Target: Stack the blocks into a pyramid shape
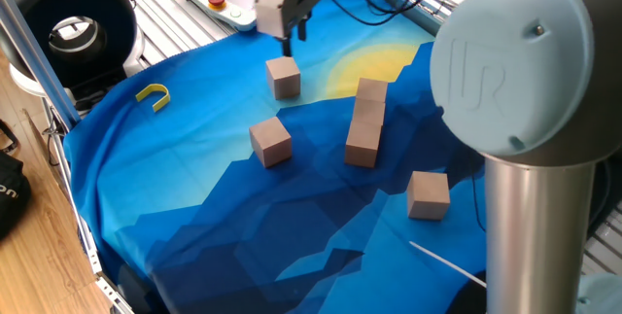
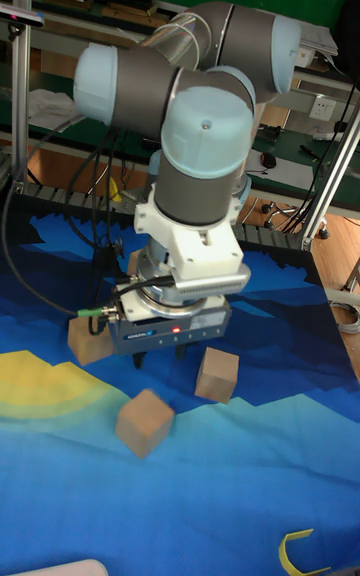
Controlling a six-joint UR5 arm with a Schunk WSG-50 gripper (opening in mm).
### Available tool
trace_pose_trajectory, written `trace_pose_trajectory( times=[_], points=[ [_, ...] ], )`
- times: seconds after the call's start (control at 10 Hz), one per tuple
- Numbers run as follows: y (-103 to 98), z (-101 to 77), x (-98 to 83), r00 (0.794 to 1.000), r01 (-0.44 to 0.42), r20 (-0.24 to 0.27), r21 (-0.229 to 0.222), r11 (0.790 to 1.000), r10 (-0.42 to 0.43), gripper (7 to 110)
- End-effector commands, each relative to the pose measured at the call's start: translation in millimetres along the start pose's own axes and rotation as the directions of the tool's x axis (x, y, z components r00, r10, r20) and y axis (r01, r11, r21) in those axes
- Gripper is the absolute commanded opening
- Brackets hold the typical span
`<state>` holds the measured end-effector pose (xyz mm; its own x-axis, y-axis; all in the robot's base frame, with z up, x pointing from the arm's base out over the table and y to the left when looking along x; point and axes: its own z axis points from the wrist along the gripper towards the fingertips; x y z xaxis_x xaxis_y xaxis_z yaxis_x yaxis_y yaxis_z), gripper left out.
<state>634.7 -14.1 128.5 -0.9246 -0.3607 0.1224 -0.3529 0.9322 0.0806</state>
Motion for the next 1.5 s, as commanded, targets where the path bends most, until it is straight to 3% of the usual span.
trace_pose_trajectory(
  times=[0.0, 0.4, 0.8, 1.1, 1.4],
  points=[
    [-4, -3.7, 19.7, 1.0, 0.013, -0.017, -0.027, 1.0, -0.014, 7],
    [-6, -0.1, 11.2, 1.0, 0.019, -0.002, -0.03, 0.999, -0.019, 7],
    [-2, -1.7, -4.2, 0.998, -0.051, 0.026, -0.031, 0.998, 0.052, 7],
    [-2, -10.0, -24.2, 0.996, -0.071, 0.05, 0.009, 0.997, 0.071, 7],
    [12, -18.1, -49.4, 0.994, -0.099, 0.056, 0.011, 0.995, 0.098, 7]
  ],
)
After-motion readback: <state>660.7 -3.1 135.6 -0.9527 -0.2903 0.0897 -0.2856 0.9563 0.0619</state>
